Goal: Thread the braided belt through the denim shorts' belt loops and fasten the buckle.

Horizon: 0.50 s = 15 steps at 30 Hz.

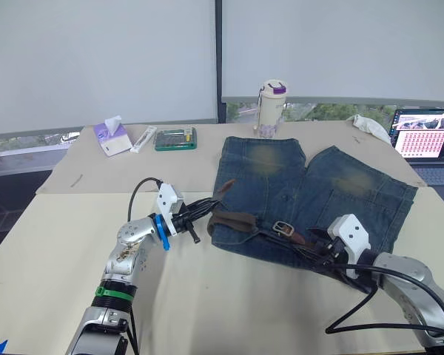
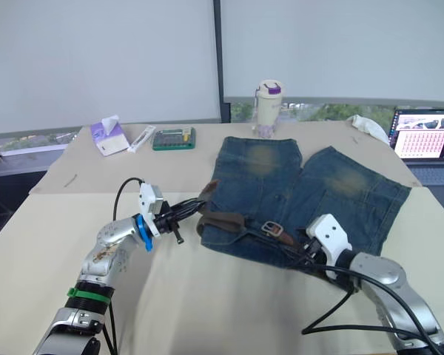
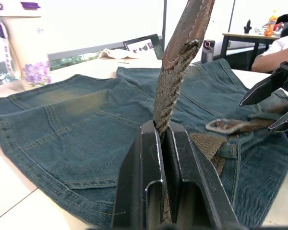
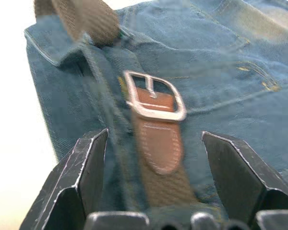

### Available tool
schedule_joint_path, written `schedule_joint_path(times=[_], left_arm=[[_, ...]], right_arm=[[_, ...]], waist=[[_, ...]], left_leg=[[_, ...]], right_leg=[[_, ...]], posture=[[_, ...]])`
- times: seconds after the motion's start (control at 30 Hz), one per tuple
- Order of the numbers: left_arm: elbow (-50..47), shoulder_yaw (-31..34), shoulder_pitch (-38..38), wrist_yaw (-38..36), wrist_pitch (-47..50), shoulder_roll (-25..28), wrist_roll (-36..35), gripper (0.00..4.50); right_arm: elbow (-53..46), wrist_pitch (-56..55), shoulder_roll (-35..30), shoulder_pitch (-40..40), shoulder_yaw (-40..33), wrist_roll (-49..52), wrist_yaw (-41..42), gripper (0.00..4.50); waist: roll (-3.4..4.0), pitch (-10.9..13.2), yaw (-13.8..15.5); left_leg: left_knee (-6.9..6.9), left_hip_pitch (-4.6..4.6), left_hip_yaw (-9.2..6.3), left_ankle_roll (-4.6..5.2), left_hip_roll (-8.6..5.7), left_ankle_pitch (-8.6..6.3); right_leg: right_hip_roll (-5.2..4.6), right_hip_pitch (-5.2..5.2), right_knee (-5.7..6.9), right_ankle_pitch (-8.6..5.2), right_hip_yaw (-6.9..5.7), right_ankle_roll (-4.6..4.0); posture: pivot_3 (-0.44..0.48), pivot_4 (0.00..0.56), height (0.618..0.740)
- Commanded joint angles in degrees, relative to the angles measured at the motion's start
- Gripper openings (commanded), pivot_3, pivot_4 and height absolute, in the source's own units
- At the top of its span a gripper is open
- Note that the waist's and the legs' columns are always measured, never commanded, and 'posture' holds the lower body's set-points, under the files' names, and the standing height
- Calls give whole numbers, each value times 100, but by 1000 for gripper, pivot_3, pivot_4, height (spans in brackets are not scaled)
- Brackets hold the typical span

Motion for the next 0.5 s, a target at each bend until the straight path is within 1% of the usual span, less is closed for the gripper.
schedule_joint_path(times=[0.03,0.17,0.43,0.5], left_arm=[[-174,66,-58,-75,-37,35,-29,0],[-161,42,-64,-78,-47,2,-2,0],[-188,26,-43,-92,-18,-9,7,0],[-197,21,-26,-84,-14,-13,12,0]], right_arm=[[-110,288,-33,-74,-87,-141,-127,3456],[-129,474,-160,66,57,-382,-52,3456],[-129,943,129,-226,250,-689,-382,3456],[-104,988,109,-288,352,-817,-386,2943]], waist=[[1,0,7],[1,-1,9],[0,-2,-25],[-1,-2,-37]], left_leg=[[0,0,0,0,0,0],[0,-1,0,0,-1,0],[-1,2,0,0,0,0],[-1,2,0,0,0,0]], right_leg=[[0,0,0,0,0,0],[-1,0,0,0,-1,0],[3,0,2,0,-1,0],[3,0,3,0,-1,0]], posture=[[0,150,740],[0,150,740],[0,150,740],[0,150,740]])
